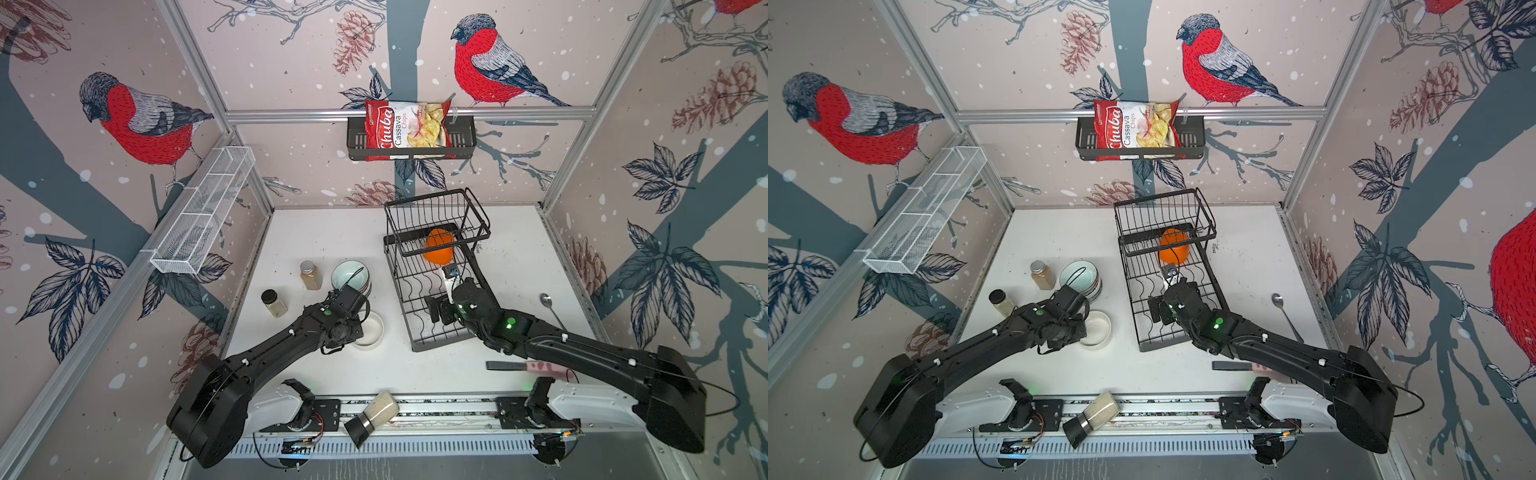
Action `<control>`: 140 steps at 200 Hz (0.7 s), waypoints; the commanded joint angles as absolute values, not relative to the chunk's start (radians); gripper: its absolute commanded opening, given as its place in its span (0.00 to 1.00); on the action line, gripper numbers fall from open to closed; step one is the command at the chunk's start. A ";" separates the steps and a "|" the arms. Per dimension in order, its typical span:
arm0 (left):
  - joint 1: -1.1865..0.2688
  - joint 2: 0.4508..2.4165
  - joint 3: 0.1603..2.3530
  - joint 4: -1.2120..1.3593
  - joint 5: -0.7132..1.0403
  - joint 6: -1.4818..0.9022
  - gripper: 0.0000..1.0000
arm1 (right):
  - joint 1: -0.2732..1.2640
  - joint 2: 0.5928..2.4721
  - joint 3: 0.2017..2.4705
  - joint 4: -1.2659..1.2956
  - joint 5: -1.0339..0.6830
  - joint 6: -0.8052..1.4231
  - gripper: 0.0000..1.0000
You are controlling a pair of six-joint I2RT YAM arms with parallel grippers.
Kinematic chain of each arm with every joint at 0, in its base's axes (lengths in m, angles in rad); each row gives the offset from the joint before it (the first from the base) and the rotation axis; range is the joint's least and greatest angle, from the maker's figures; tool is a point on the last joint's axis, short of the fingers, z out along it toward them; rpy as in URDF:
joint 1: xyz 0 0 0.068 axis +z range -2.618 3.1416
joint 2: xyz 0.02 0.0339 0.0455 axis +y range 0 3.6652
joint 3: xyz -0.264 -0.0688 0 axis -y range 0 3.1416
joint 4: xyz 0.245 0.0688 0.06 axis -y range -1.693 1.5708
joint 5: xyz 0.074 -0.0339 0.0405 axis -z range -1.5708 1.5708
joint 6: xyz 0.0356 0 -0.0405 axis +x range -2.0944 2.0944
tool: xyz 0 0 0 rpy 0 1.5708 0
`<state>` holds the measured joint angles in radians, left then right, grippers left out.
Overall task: Load the bowls into the dish rack
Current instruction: 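Grasp the small white bowl rim with the left gripper while the right gripper withdraws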
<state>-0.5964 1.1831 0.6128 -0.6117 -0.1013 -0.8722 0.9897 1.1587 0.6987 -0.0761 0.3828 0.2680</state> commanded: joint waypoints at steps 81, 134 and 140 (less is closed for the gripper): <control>-0.597 1.090 0.592 -0.606 -0.086 -0.840 0.00 | 0.992 1.206 0.736 -0.037 0.341 0.276 0.98; -0.598 1.008 0.597 -0.574 -0.044 -0.803 0.00 | 0.988 1.222 0.777 -0.066 0.281 0.274 0.98; -0.598 1.000 0.596 -0.568 -0.036 -0.798 0.00 | 0.985 1.225 0.784 -0.074 0.264 0.273 0.98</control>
